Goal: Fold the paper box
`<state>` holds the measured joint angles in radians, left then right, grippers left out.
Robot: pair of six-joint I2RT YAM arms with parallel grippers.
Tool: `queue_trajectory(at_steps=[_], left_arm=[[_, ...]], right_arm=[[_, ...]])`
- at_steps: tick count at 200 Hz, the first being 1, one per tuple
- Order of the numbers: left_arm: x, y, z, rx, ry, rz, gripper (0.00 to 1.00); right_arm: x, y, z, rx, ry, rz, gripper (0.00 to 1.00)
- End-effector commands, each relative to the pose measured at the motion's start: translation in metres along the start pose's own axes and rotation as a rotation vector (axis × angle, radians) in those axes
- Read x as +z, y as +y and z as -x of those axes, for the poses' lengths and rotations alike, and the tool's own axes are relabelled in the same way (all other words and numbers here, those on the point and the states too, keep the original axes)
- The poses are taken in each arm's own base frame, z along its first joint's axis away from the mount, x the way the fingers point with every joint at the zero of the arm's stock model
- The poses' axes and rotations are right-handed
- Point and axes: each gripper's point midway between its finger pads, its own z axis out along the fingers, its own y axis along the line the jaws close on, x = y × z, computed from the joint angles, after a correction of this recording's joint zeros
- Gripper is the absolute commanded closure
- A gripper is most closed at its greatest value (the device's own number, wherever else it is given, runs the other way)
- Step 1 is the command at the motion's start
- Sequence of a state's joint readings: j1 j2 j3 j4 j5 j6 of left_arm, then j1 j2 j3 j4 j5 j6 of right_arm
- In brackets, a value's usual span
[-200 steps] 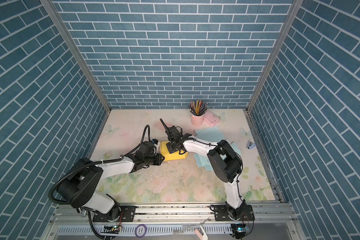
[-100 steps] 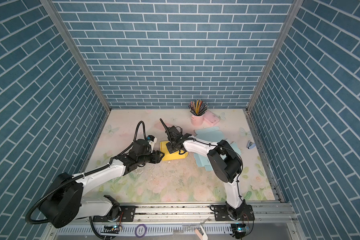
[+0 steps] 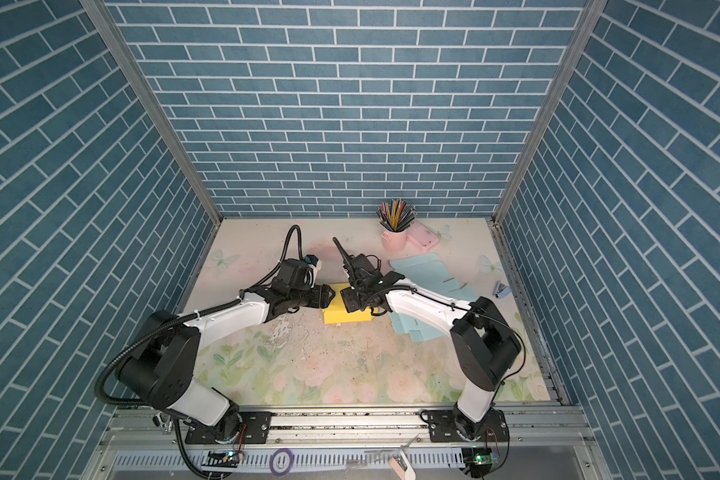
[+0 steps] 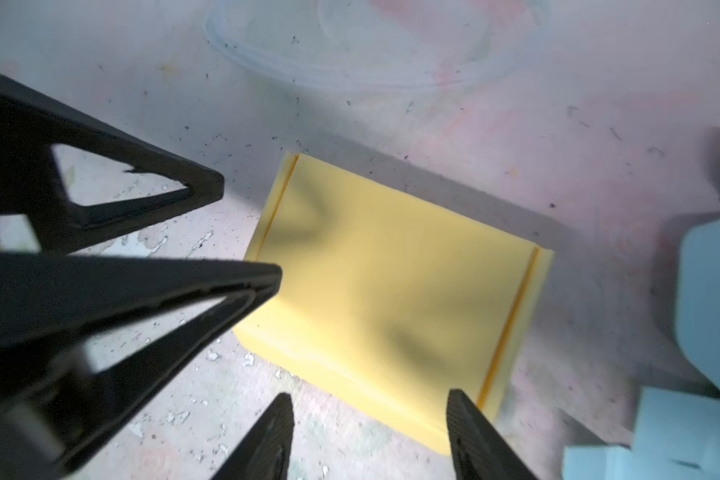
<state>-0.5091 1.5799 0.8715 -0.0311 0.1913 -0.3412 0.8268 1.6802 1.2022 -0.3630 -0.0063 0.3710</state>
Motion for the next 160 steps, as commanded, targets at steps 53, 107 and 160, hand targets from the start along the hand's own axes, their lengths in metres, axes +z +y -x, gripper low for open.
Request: queue_trajectory(at_steps=[53, 107, 160], left_arm=[[0.008, 0.011, -0.007, 0.038, 0.044, 0.05, 0.04], [0.015, 0.001, -0.012, -0.001, 0.055, -0.017, 0.01], [0.017, -0.009, -0.021, -0.058, 0.053, -0.098, 0.02]], right_arm=[[-0.017, -0.031, -0.067, 0.201, 0.056, 0.071, 0.32], [0.009, -0.025, -0.058, 0.192, 0.074, 0.138, 0.25], [0.031, -0.022, -0.063, 0.201, 0.123, 0.157, 0.25]])
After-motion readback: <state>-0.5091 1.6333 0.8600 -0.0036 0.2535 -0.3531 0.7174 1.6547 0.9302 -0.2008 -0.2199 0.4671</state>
